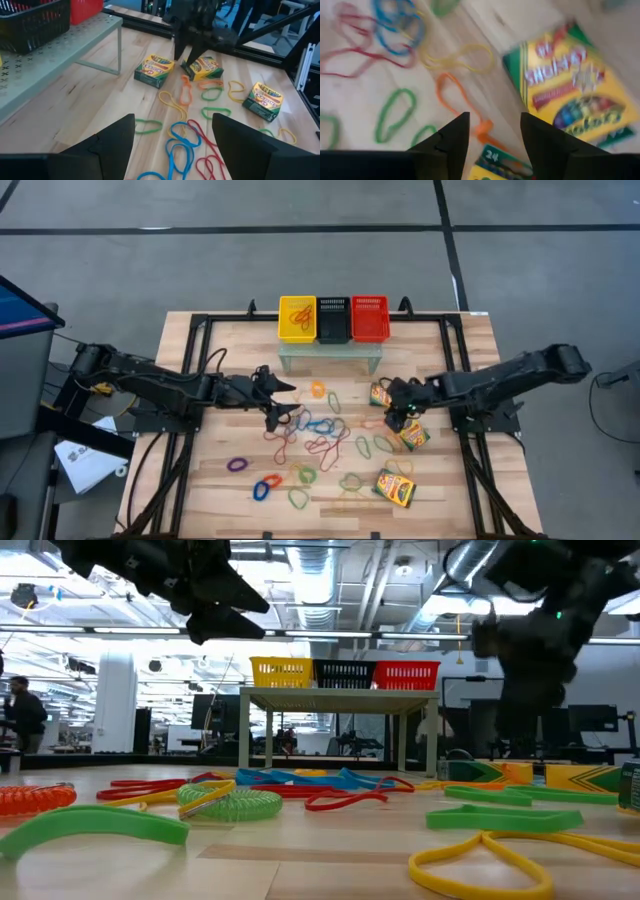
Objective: Pick & Place Office Desk Supplies
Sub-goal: Put the top right small orange rubber band into the yellow bin on the shelf
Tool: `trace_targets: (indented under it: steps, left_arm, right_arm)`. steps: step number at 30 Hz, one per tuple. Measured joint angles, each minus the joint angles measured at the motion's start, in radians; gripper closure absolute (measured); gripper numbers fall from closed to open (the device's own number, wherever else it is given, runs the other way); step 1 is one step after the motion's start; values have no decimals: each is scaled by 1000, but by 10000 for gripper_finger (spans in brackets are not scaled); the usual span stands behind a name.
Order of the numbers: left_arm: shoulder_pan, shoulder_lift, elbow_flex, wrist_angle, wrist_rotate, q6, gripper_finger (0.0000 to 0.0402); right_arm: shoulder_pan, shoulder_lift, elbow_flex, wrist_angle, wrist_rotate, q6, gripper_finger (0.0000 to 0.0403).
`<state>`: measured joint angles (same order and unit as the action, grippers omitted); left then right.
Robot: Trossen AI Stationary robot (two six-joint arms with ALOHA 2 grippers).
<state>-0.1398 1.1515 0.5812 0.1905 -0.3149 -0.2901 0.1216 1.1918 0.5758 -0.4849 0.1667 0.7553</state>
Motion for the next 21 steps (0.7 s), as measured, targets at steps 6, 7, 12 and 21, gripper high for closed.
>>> trace_targets:
  steps: [6,7,12,21]
  left_arm:
    - [0,0,0,-1,0,1,140]
    - [0,0,0,-1,0,1,140]
    - [0,0,0,-2,0,1,140]
    - [1,0,0,-4,1,1,140]
  right_arm:
    - [2,134,-1,-9,-8,107,227]
    - [2,147,-1,11,-8,107,227]
    - [10,166,-1,81,-16,102,227]
    - [48,101,1,90,-35,135,227]
